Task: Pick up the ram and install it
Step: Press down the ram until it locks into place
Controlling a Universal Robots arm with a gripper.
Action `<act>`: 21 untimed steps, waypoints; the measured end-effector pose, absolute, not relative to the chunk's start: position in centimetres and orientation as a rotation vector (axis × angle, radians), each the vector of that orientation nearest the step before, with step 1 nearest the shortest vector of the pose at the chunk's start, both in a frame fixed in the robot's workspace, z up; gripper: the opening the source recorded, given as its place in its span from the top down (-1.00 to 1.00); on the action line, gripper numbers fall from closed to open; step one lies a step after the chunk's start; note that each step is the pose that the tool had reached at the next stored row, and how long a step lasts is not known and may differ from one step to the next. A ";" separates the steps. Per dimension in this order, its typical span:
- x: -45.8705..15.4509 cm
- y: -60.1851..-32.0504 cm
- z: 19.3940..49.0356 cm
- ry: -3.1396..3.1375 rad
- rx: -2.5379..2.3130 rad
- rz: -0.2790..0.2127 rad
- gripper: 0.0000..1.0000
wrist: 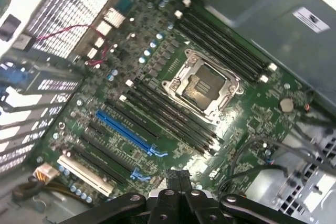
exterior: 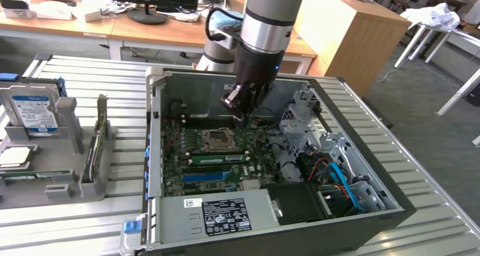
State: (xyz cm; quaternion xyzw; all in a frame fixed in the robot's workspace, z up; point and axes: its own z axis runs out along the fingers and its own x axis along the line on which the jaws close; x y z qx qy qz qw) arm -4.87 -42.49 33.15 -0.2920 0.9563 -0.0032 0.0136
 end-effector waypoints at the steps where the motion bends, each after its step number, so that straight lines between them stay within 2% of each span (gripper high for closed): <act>1: -4.9 -42.5 33.1 2.987 -0.883 -0.010 0.79; 21: -4.9 -42.5 32.8 3.099 -0.326 -0.018 0.79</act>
